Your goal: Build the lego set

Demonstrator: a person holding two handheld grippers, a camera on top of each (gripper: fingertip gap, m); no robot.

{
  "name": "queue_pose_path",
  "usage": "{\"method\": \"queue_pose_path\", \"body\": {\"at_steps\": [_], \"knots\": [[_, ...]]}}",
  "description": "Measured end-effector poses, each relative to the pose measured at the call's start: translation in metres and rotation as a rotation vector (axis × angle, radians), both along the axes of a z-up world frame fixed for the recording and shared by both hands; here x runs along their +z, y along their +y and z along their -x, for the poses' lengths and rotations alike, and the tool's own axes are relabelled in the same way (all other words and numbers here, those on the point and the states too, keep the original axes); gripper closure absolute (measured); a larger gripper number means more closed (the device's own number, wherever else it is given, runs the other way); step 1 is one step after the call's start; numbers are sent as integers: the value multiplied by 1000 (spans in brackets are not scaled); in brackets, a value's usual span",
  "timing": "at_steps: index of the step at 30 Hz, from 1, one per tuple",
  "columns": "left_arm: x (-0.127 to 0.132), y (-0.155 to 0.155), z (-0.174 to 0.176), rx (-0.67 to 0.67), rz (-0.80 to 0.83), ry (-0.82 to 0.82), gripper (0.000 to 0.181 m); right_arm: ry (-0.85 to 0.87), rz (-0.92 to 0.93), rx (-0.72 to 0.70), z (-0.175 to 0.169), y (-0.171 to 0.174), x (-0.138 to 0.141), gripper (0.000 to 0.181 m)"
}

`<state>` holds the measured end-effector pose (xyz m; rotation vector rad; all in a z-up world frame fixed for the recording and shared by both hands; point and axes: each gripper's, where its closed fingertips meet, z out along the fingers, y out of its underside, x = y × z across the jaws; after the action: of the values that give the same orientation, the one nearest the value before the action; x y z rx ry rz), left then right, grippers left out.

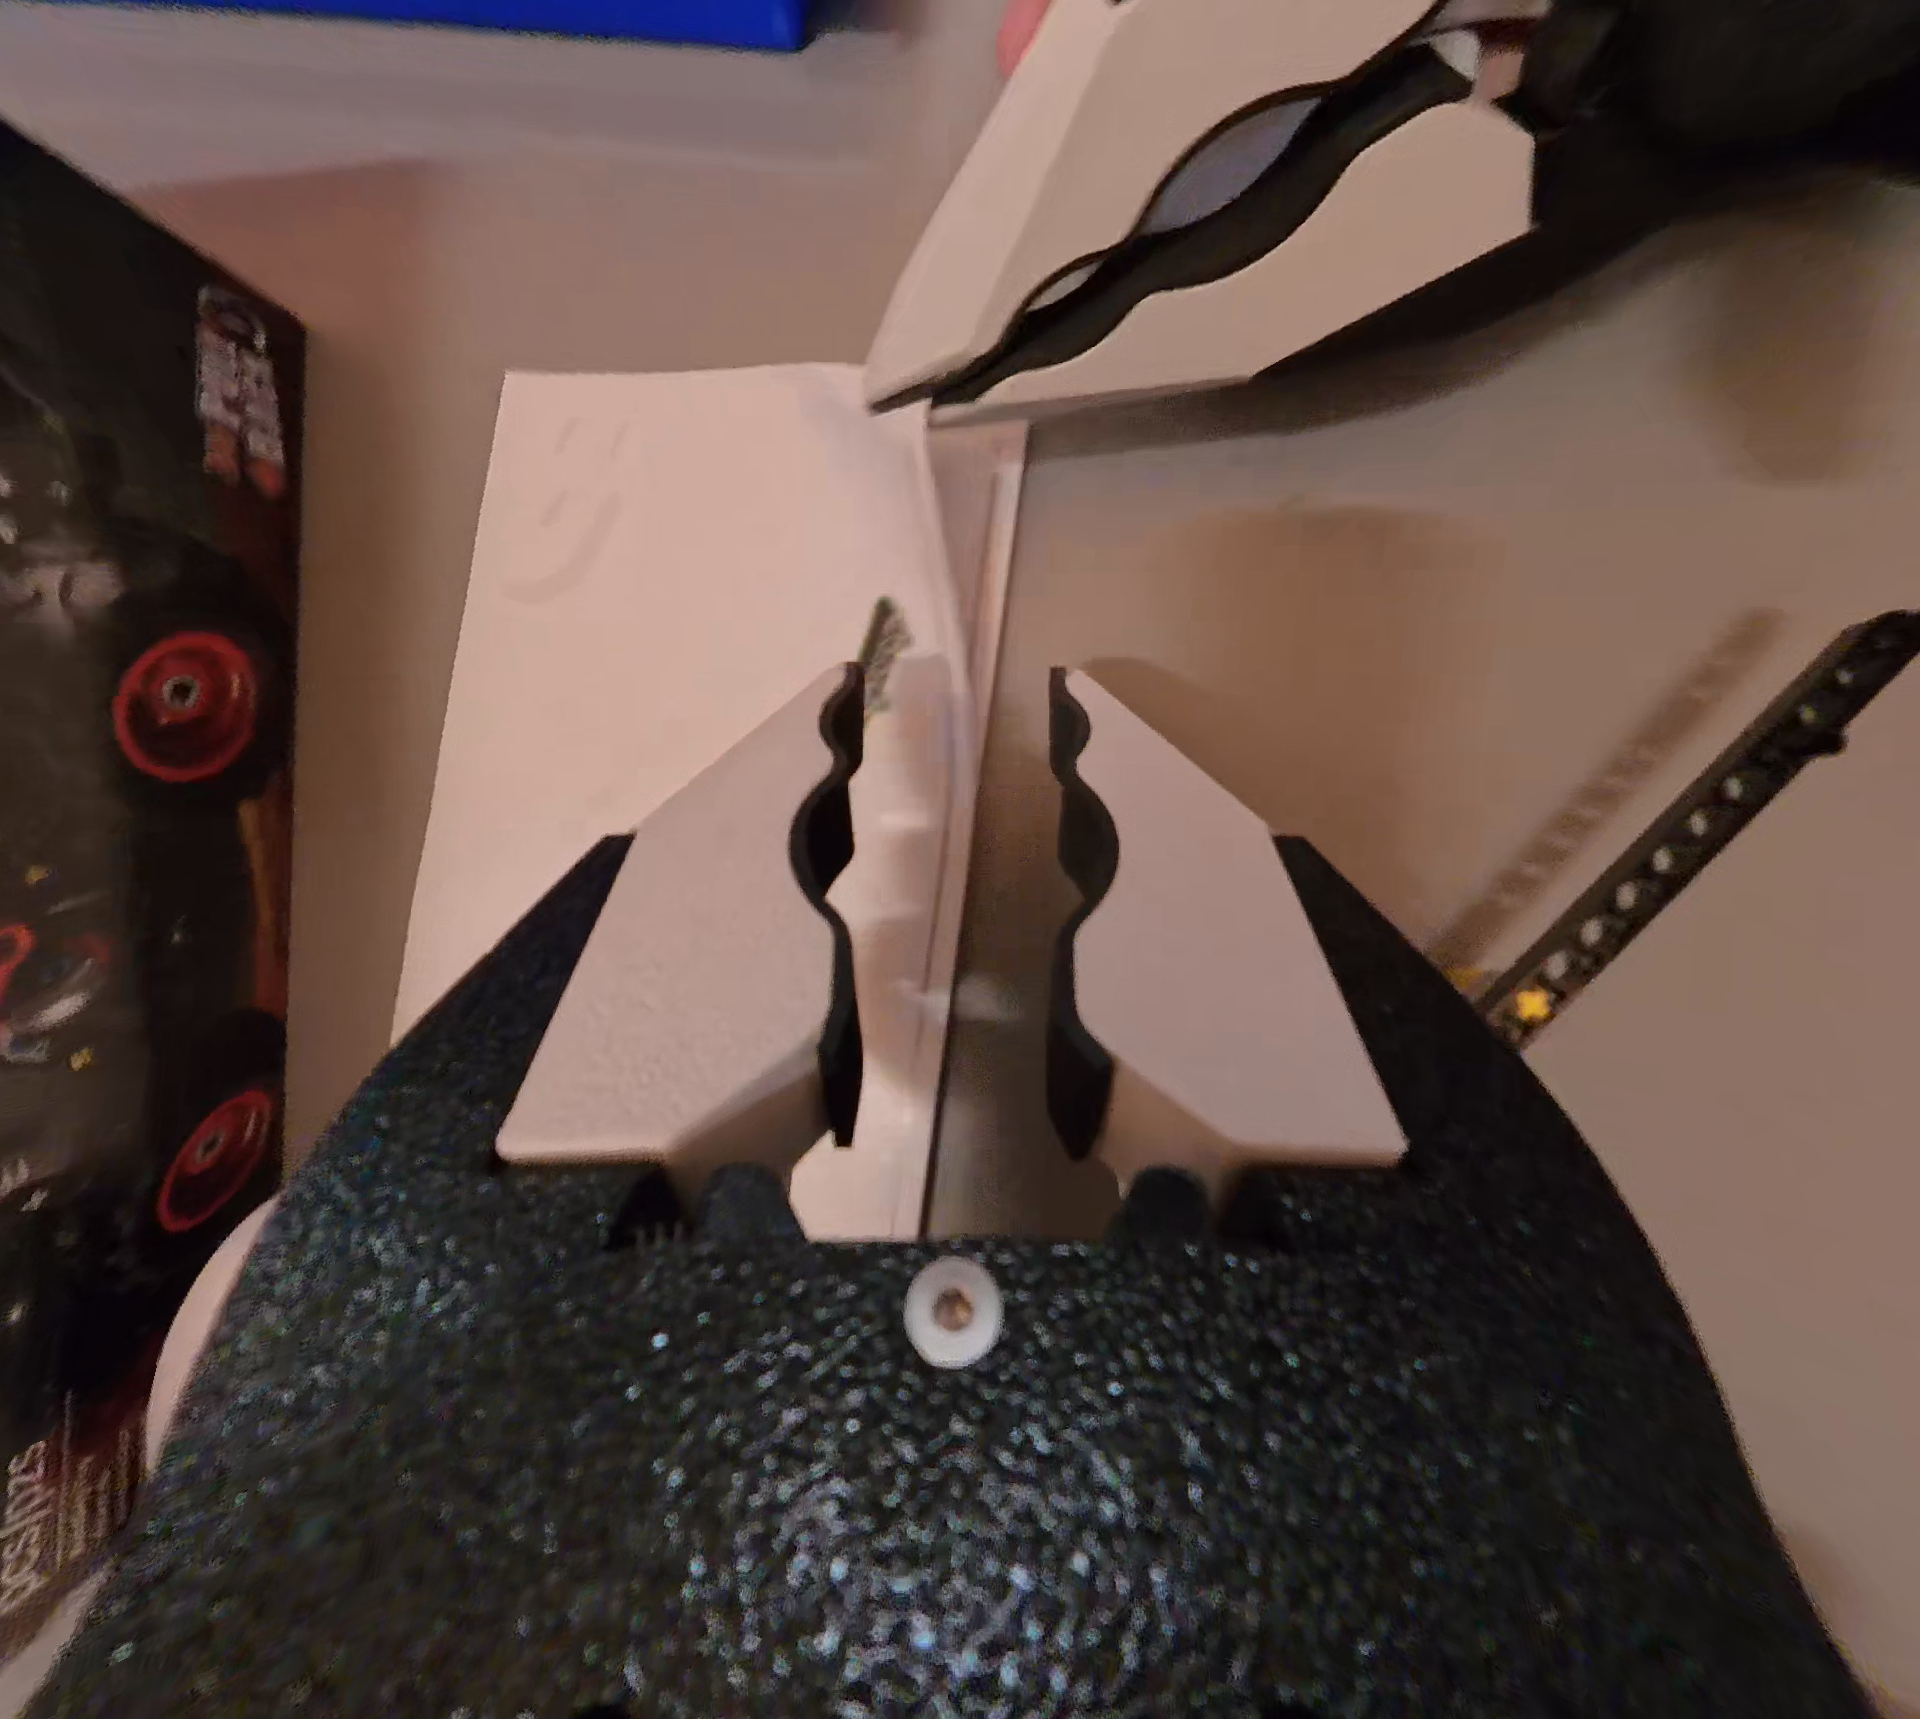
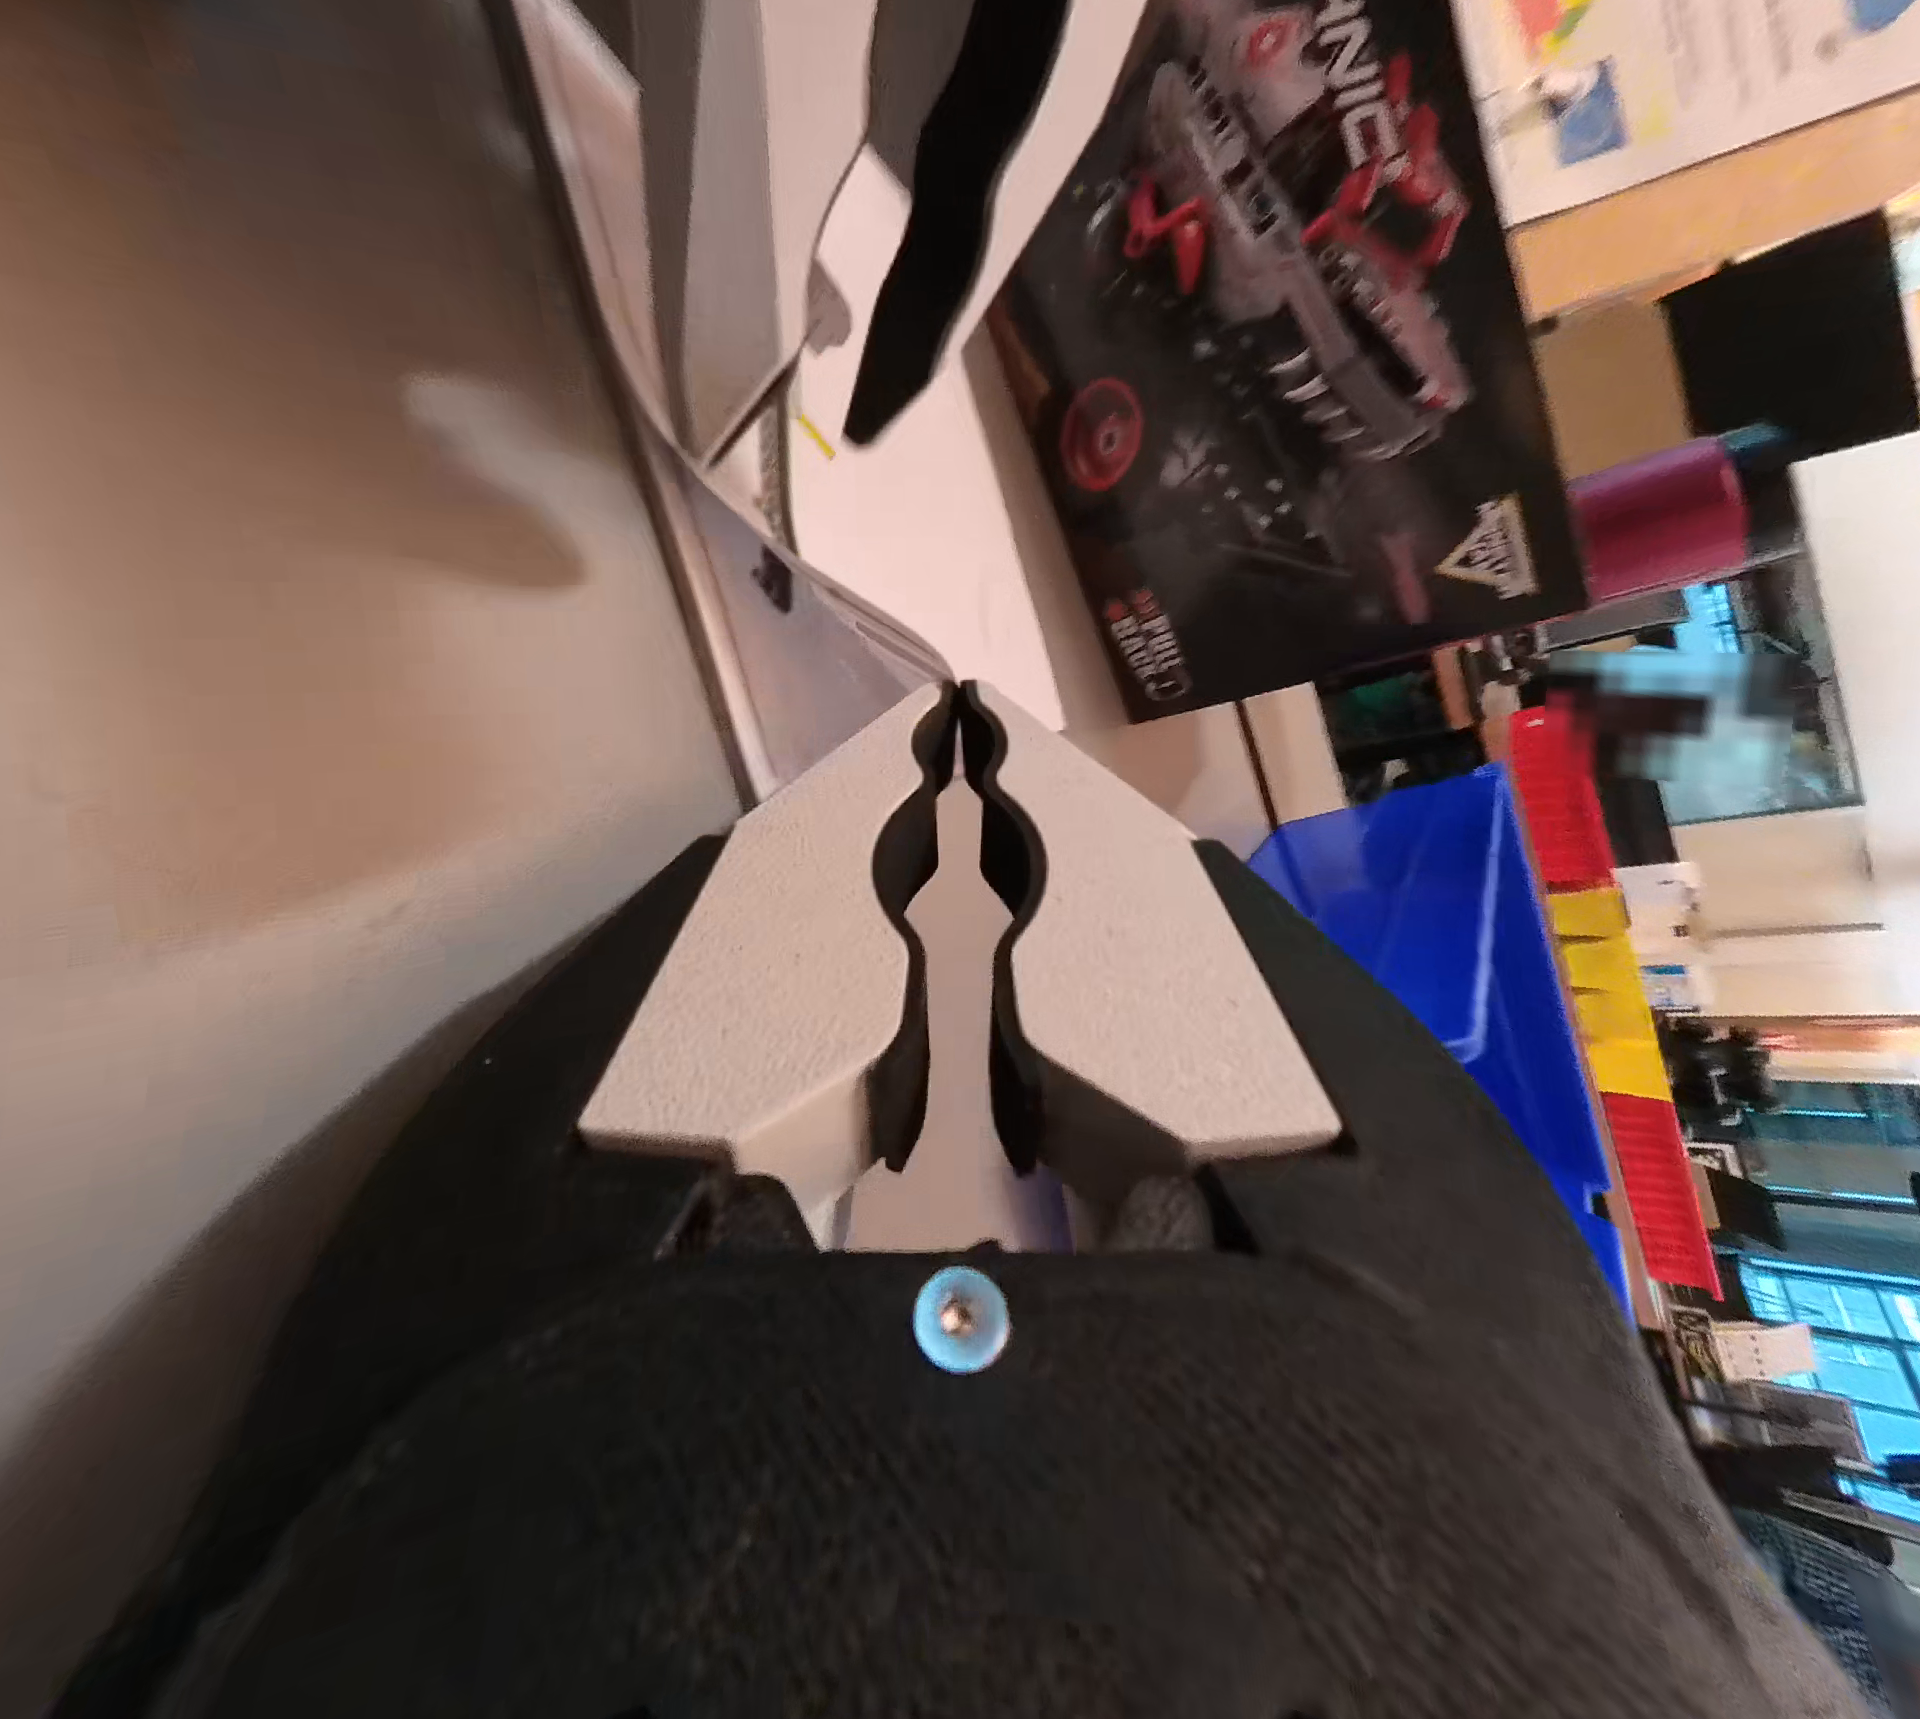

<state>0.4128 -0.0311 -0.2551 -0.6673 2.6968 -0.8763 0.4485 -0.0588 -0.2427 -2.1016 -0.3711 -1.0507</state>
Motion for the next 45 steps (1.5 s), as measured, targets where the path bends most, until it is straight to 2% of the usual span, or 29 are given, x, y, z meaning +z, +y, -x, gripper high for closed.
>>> {"method": "queue_pose_path", "body": {"at_steps": [2,6,8,10,11,12,13,17,20,23,26,32,36,39,41,43,45], "knots": [[3,-10,2,-4,-37,-65,146,-13,-95,-5,2,3,18,181],[23,-13,-14,82,-133,-308,158,-18,-242,21,10,6,44,181],[37,-9,-21,144,-142,-400,180,-27,-261,25,11,6,48,181],[49,-2,-22,193,-120,-444,181,-38,-322,32,13,6,55,181],[55,3,-20,217,-103,-456,181,-37,-374,36,14,5,60,168],[61,10,-18,237,-83,-466,181,-20,-414,29,14,4,62,149],[68,17,-14,255,-53,-471,181,7,-431,16,12,2,61,140],[109,65,6,428,212,-505,181,167,-362,-23,7,-2,38,160],[134,122,25,625,415,-542,181,273,-358,-91,-1,-1,26,168],[126,185,51,823,493,-553,181,230,-252,-164,-9,5,10,181],[92,225,71,957,526,-474,181,221,-125,-151,-5,16,-8,181],[44,253,92,1059,446,-364,180,158,54,-120,-2,22,-33,181],[21,264,104,1103,328,-235,157,143,64,-105,-1,21,-33,181],[18,290,115,1181,205,-256,151,137,68,-74,4,21,-33,181],[29,305,120,1209,93,-331,151,143,66,-68,6,19,-33,181],[47,285,107,1115,140,-381,152,139,60,-70,7,18,-32,181],[56,233,86,918,272,-345,154,122,68,-65,7,18,-33,181]]}}
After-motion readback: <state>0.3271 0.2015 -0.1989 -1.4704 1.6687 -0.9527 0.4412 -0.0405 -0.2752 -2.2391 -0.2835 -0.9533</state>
